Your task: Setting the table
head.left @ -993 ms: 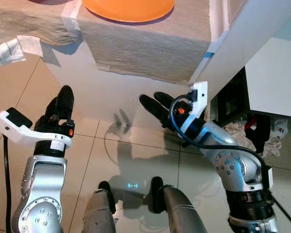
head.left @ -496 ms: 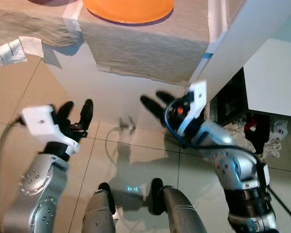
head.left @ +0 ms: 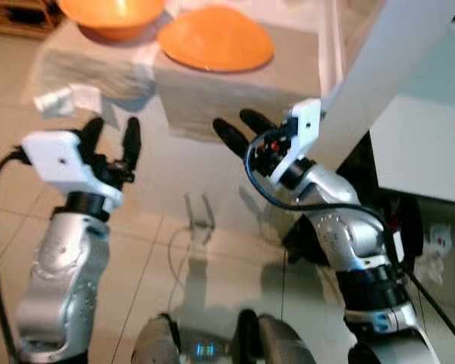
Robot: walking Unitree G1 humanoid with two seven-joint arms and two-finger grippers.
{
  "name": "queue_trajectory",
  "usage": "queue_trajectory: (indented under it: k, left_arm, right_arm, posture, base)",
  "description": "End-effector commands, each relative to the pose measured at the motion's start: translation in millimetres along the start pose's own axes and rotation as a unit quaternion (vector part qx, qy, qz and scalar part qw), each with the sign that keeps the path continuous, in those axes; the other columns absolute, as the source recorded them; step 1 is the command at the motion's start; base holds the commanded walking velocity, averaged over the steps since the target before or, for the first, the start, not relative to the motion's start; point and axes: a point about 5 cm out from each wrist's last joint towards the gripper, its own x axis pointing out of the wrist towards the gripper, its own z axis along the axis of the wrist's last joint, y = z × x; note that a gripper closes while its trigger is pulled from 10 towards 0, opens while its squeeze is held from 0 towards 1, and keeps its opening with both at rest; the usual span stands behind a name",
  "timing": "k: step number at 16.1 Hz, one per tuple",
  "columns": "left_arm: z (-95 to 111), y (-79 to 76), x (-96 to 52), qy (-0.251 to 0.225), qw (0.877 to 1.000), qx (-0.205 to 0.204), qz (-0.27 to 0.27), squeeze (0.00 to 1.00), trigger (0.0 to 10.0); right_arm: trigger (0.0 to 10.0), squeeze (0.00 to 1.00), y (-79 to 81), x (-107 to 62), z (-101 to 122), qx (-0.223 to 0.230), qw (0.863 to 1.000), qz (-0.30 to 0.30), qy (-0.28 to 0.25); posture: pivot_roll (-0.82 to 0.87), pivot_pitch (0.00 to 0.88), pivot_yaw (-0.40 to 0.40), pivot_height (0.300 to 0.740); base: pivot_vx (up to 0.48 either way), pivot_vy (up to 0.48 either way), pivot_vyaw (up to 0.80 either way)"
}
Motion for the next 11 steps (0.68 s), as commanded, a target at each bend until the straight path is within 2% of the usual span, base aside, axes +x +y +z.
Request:
queue_trajectory:
  k: [1,6,11]
  left_arm:
    - [-4,-6.4,1.7,0.003,1.0,-0.002,-0.014,0.0,10.0]
    - [-13,-16.7,8.2,0.013,0.999,-0.008,-0.034,0.0,10.0]
    - [-24,-18.7,5.3,0.027,0.998,-0.034,-0.04,0.0,10.0]
  right_arm:
    - [10.0,0.0,-0.7,2.2,3,-0.01,1.0,0.001,-0.007]
    - [10.0,0.0,1.1,1.7,-1,-0.023,1.0,-0.004,-0.012]
    - [10.0,0.0,-0.2,-1.3,-10,-0.021,1.0,-0.006,-0.001]
  posture:
    - [-0.01,0.09,-0.055,0.74]
    - [-0.03,0.095,-0.042,0.74]
    - [-0.03,0.089,-0.041,0.74]
  base:
    - [0.0,0.0,0.0]
    - [0.0,0.0,0.0]
    - [0.0,0.0,0.0]
